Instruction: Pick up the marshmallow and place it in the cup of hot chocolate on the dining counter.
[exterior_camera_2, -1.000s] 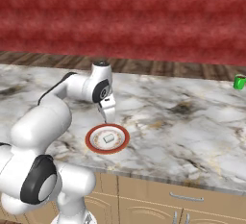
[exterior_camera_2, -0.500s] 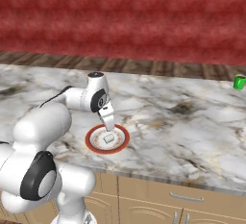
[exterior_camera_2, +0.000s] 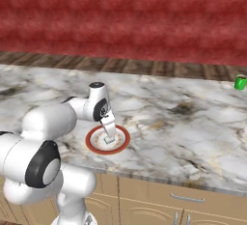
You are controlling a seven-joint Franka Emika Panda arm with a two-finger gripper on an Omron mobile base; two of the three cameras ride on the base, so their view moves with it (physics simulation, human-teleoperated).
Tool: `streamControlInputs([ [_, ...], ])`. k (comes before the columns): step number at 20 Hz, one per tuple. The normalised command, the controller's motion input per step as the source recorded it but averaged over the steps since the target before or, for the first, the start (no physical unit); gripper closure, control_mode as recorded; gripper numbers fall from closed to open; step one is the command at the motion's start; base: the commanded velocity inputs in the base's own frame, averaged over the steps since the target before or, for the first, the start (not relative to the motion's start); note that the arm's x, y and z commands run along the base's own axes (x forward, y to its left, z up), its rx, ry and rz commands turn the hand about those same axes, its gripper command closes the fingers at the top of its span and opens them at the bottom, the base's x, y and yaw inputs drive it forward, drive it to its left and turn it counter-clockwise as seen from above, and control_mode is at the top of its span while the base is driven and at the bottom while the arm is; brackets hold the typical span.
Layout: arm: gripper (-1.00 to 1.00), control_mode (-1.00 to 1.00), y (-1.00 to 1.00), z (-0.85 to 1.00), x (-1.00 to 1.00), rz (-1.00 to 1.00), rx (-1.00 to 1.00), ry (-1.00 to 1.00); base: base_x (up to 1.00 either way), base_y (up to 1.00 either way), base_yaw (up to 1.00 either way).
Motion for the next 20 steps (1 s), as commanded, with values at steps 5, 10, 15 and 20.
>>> streamControlInputs([
  [5, -1.00, -1.00, 0.00, -0.37, 0.12, 0.00, 0.00, 0.00, 0.00, 0.00, 0.00],
  [10, -1.00, -1.00, 0.00, -0.19, 0.00, 0.00, 0.00, 0.00, 0.00, 0.00, 0.00],
  [15, -1.00, -1.00, -0.02, -0.19, 0.00, 0.00, 0.00, 0.00, 0.00, 0.00, 0.00],
  [20, -1.00, -1.00, -0.01, -0.20, 0.02, 0.00, 0.00, 0.00, 0.00, 0.00, 0.00],
])
